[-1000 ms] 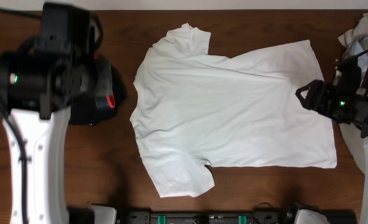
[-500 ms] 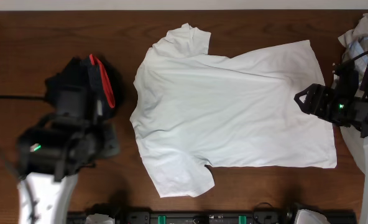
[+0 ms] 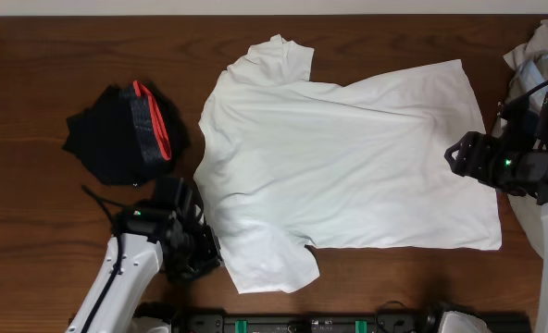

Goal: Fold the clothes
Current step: 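Release the left shoulder and move the left gripper to the bottom left hem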

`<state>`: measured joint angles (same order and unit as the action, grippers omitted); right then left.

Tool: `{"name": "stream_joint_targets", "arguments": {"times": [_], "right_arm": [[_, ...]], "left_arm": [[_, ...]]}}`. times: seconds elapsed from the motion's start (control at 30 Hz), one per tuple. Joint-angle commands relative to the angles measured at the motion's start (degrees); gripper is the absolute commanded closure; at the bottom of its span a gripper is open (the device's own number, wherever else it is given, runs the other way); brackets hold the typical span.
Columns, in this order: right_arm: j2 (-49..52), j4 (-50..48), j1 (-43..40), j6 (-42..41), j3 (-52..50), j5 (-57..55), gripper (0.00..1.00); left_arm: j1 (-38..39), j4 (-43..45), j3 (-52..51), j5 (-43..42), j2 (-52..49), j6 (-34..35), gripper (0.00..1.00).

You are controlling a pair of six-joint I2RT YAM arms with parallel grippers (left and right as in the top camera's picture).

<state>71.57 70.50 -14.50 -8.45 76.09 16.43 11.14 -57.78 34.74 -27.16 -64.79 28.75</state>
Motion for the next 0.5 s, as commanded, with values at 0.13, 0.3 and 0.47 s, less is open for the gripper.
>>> {"name": "stream_joint_targets", "arguments": {"times": [0.13, 0.3, 0.47], "right_arm": [[0.07, 0.02, -0.11, 0.79, -0.5, -0.79, 0.32], [0.07, 0.02, -0.11, 0.79, -0.5, -0.81, 0.32], [0.07, 0.04, -0.11, 0.81, -0.5, -0.81, 0.32]], "left_arm": [[5.46, 8.0, -4.61, -2.84, -0.79, 9.75, 0.61], [8.15, 10.75, -5.53, -2.84, -4.76, 12.52, 0.59], [10.16, 14.45, -5.53, -2.91, -10.95, 13.62, 0.51]]}}
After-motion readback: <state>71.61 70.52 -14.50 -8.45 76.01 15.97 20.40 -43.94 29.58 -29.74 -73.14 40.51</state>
